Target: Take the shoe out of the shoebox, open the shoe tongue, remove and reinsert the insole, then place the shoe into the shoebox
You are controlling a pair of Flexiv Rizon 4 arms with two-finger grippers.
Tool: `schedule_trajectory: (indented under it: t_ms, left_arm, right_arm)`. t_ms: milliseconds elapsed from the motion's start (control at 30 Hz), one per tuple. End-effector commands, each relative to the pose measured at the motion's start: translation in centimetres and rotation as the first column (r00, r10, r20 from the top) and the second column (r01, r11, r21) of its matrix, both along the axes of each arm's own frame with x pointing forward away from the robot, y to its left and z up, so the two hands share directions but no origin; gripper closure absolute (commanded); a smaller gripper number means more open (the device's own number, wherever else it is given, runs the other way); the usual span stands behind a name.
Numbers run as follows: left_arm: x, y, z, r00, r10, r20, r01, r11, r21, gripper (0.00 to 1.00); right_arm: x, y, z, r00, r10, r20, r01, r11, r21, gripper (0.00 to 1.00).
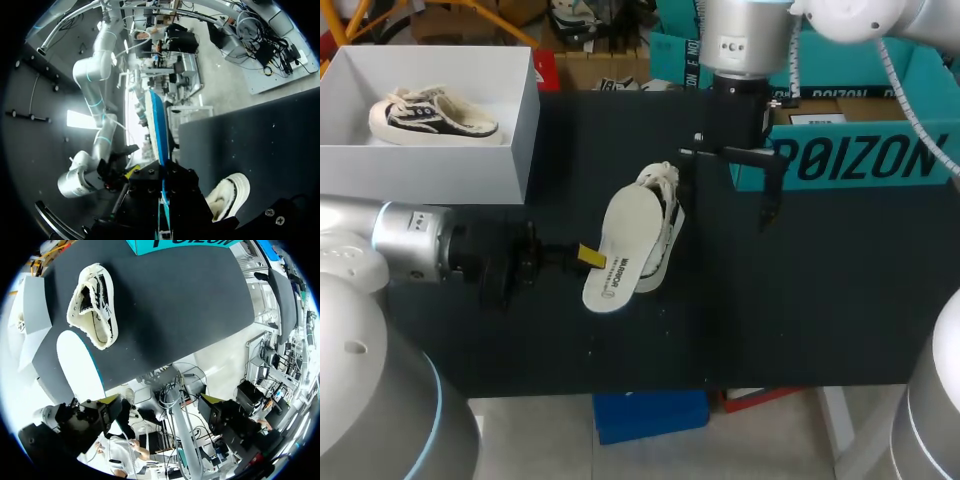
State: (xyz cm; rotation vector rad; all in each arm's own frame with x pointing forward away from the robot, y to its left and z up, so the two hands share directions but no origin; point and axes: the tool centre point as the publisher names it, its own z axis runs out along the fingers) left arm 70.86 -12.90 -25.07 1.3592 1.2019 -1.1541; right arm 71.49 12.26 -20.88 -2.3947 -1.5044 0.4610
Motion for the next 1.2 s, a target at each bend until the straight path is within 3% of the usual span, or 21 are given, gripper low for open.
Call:
schedule_trajectory:
  t_ms: [33,200,367,500,600,1200]
  left_arm:
    - [0.3,-0.2,0.6,1.0,0.004,0.007,-0.004,1.0,0.005,1.0]
    - [0.3,-0.2,0.8,1.0,0.016,0.007,-0.016,1.0,-0.017,1.0]
    - [0.4,0.5,0.3,1.0,0.026,-0.007,-0.026,1.0,-0.018,1.0]
    - [0.4,0.6,0.3,1.0,0.024,-0.007,-0.025,1.0,-0.015,1.0]
    - [0.4,0.5,0.4,1.0,0.022,-0.004,-0.022,1.0,-0.018,1.0]
    - [0.4,0.7,0.1,1.0,0.028,-0.001,-0.028,1.0,-0.003,1.0]
  right_arm:
    - [0.1,-0.2,-0.2,1.0,-0.007,-0.006,0.007,1.0,0.019,0.0]
    - [0.1,-0.2,-0.2,1.0,-0.007,-0.006,0.007,1.0,0.019,0.0]
    - [0.1,0.2,-1.7,0.972,0.072,0.222,0.002,0.948,-0.317,0.0]
    - [0.0,-0.9,-2.4,0.943,0.094,0.318,0.051,0.906,-0.42,0.0]
    - [0.1,-1.5,-2.4,0.926,0.077,0.37,0.093,0.903,-0.42,0.0]
    - [0.3,-4.2,-4.4,0.924,0.136,0.357,0.135,0.758,-0.638,0.0]
